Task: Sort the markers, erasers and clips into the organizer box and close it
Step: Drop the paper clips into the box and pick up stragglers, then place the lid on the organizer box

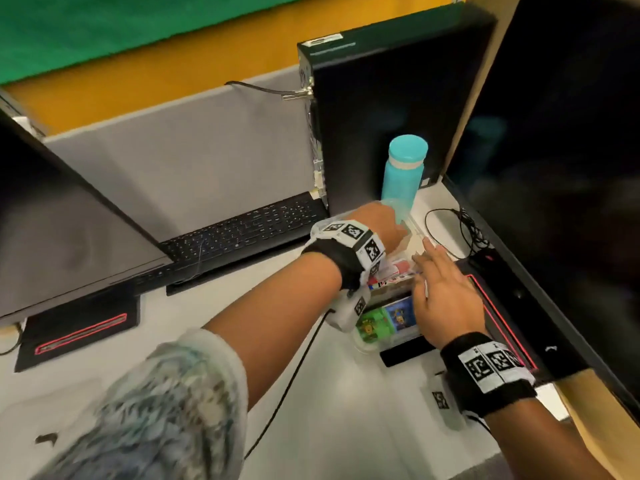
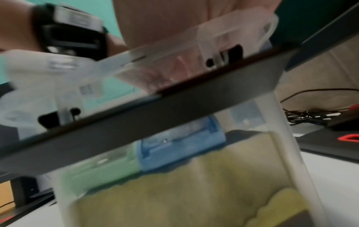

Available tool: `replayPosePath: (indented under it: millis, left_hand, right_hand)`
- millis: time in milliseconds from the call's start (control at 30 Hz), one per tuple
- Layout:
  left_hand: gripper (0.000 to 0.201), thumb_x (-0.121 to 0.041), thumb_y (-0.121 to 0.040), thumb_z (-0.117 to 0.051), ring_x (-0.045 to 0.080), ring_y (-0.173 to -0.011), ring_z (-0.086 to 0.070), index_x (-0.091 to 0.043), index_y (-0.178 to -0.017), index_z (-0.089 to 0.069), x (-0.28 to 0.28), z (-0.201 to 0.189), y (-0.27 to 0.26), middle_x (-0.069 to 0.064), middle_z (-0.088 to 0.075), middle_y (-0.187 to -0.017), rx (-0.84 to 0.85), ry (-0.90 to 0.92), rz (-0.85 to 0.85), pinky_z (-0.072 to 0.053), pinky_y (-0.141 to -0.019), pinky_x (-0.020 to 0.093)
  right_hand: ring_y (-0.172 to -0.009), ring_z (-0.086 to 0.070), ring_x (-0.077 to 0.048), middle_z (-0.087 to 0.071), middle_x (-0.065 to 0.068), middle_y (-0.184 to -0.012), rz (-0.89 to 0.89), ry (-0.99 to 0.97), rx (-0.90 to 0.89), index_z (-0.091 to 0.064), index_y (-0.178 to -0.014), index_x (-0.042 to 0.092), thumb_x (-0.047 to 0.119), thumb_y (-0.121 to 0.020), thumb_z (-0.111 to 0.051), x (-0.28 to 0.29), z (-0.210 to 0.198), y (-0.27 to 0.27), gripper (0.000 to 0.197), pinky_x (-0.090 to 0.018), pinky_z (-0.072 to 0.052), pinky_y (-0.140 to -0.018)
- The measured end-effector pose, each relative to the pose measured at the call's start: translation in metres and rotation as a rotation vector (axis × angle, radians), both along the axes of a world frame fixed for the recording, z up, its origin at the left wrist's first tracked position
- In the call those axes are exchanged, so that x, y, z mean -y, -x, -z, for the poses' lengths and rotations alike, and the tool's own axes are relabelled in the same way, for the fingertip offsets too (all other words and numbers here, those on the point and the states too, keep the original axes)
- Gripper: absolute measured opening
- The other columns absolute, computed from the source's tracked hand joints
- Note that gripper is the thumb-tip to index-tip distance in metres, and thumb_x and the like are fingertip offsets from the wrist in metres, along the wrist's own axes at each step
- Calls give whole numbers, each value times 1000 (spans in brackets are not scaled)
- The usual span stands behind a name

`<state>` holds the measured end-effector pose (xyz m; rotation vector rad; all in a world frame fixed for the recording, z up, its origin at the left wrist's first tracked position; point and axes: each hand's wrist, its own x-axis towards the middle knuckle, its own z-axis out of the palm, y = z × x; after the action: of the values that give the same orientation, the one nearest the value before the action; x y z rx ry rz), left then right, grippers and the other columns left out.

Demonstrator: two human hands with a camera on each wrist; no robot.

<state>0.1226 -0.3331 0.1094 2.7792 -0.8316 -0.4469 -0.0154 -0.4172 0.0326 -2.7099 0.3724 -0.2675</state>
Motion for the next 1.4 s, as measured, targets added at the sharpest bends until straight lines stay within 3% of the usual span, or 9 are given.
replayPosePath:
  millis: [167, 300, 500, 700, 833, 967, 1167, 1333, 1400]
  left_hand:
    - [34, -30, -89, -52, 30, -101, -62, -15, -118, -60, 27, 27, -32, 8, -62, -114, -14, -143, 86, -47, -80, 32]
    - [27, -23, -90, -54, 21, -107, -61, -25, -117, -59, 24, 48, -37, -1, -59, -117, 15, -196, 191, -50, -92, 36]
    - [37, -13, -94, -44, 23, -121, -52, -17, -130, -50, -5, 21, -10, 5, -53, -135, -31, 98, 22, -38, -101, 29]
    - [34, -13, -90, -45, 17, -118, -47, -19, -123, -54, -140, 26, 45, 0, -51, -128, 110, 332, 9, -40, -99, 31]
    - [30, -12, -89, -49, 15, -117, -47, -21, -116, -59, -265, 53, 87, -4, -53, -127, 190, 242, -164, -42, -97, 28]
    - [33, -10, -86, -55, 21, -115, -48, -19, -118, -59, -392, 74, 128, 0, -55, -126, 199, 129, -469, -41, -98, 32]
    - [47, -19, -83, -63, 37, -118, -46, -14, -128, -51, -535, 102, 191, 14, -50, -132, 113, 29, -1071, -39, -99, 49]
    - [72, -40, -86, -59, 35, -135, -30, -11, -145, -28, -594, 117, 208, 14, -33, -149, -44, -114, -1295, -31, -109, 49]
    - [77, -42, -87, -57, 35, -137, -28, -10, -147, -21, -606, 125, 207, 14, -29, -151, -132, -76, -1345, -29, -111, 49]
  right_hand:
    - [-141, -30, -17, -32, 1, -154, 9, 3, -46, -51, -130, 18, 29, -92, -38, -1, -4, 3, 42, -33, -28, -111]
    - [-143, -25, -15, -28, 3, -156, 15, -9, -54, -47, -134, 21, 29, -93, -40, 1, -5, 3, 42, -28, -18, -111]
    - [-143, -25, -16, -27, 1, -156, 4, 17, -62, -49, -131, 21, 28, -94, -40, 2, -4, 3, 39, -32, -25, -112]
    - [-144, -21, -25, -31, -8, -153, -10, -9, -97, -52, -131, 11, 16, -92, -44, -3, -13, 0, 40, -43, -19, -118]
    - [-134, -33, -30, -45, -12, -140, -38, -25, 73, -56, -123, 8, 12, -87, -53, -55, -32, -6, 36, -45, -25, -114]
    - [-117, -45, -25, -54, -7, -125, -328, -174, 162, -60, -114, 12, 8, -85, -55, -154, -27, -15, 29, -25, -30, -100]
    - [-120, -44, -19, -49, -1, -126, -817, -187, -410, -53, -125, 16, 20, -94, -42, -312, 45, -10, 33, -31, -41, -97]
    - [-127, -47, -35, -48, -12, -140, -951, 105, -463, -57, -125, 6, 43, -88, -25, -402, 73, -4, 61, -43, -46, -101]
    - [-143, -23, -33, -24, -12, -155, -1004, 172, -444, -39, -141, 4, 60, -90, -5, -429, 79, 1, 83, -44, -24, -116]
